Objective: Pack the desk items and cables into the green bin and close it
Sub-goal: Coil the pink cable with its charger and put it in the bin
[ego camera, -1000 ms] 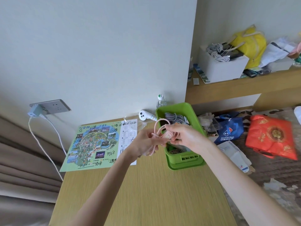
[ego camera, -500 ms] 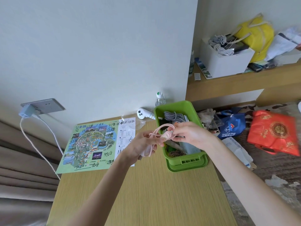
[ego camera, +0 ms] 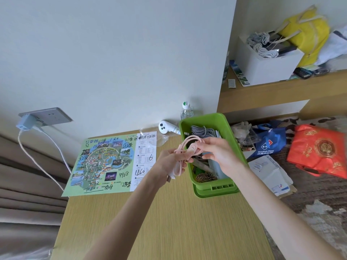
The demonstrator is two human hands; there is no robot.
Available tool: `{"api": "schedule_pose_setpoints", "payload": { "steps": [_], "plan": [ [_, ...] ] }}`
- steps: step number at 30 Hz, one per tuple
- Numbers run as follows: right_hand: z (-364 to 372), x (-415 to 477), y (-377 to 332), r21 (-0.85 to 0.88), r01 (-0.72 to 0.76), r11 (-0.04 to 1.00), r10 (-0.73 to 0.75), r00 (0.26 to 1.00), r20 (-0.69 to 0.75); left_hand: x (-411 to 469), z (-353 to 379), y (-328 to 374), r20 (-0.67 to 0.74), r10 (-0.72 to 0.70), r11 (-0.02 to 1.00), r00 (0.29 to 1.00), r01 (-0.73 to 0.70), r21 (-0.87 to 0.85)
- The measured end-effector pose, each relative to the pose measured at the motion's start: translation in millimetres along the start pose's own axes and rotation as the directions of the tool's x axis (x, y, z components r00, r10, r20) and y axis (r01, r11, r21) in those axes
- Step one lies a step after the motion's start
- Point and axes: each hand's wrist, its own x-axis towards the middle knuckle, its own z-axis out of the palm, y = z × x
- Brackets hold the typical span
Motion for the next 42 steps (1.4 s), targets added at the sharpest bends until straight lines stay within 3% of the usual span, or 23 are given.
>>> {"api": "schedule_pose_setpoints", "payload": {
  "steps": [3,5,8,10,12,15,18,21,23,27,29,30,33,35,37,39,42],
  "plan": [
    [4,1,6,-0.212,0.139,0.967,-0.17,0.976,-0.139,6,3,-1,-0.027,-0.029,0.995,0.999,0.032,0.092],
    [5,-2,10,-0.446,0.217,0.868,-0.329,0.925,-0.19,11,8,-2,-0.06,-0.045,0.992,0.997,0.052,0.118],
    [2,-6,17,-0.571,0.328,0.753,-0.468,0.876,-0.114,19,16,-3,-0.129,-0.02,0.997,0.991,0.03,0.077],
    [-6,-7,16,-0.4,0.29,0.869,-0.349,0.934,-0.081,26,18,-3,-0.165,0.003,0.998,0.986,0.007,0.06],
    [-17,-4,10,-0.155,0.134,0.979,-0.15,0.985,-0.091,31,18,-3,-0.152,0.011,0.996,0.988,0.003,0.093],
    [-37,6,2,0.005,-0.058,0.998,0.058,0.998,-0.03,37,23,-4,-0.114,0.022,0.99,0.993,-0.006,0.142],
    [-58,14,-3,-0.083,-0.154,0.985,0.164,0.976,0.141,44,29,-5,-0.105,0.071,0.973,0.992,-0.046,0.228],
    [-73,19,-10,-0.264,-0.15,0.953,0.217,0.945,0.244,48,31,0,0.071,0.119,0.933,0.99,-0.136,0.333],
    [-77,22,-12,-0.404,-0.075,0.911,0.21,0.93,0.3,49,32,4,0.184,0.13,0.912,0.974,-0.191,0.363],
    [-82,24,-15,-0.541,0.122,0.832,0.045,0.957,0.285,54,34,8,0.254,0.206,0.82,0.945,-0.308,0.483],
    [-89,24,-19,-0.63,0.23,0.741,-0.032,0.95,0.309,56,34,4,0.307,0.282,0.692,0.909,-0.414,0.592],
    [-92,23,-19,-0.712,0.281,0.643,-0.057,0.945,0.322,58,34,0,0.343,0.332,0.547,0.879,-0.476,0.689],
    [-97,17,-17,-0.897,0.427,0.111,-0.204,0.894,0.4,63,40,-13,0.481,0.466,0.031,0.742,-0.557,0.83],
    [-101,13,-13,-0.853,0.496,-0.163,-0.268,0.809,0.523,66,46,-21,0.566,0.49,-0.164,0.663,-0.567,0.807],
    [-104,9,-8,-0.822,0.505,-0.264,-0.257,0.785,0.564,69,52,-32,0.625,0.471,-0.247,0.622,-0.588,0.77],
    [-104,6,-1,-0.826,0.478,-0.3,-0.215,0.809,0.546,71,54,-42,0.654,0.441,-0.271,0.615,-0.603,0.75],
    [-101,0,13,-0.842,0.438,-0.313,-0.168,0.848,0.503,74,51,-52,0.623,0.346,-0.222,0.701,-0.584,0.781]
  ]
}}
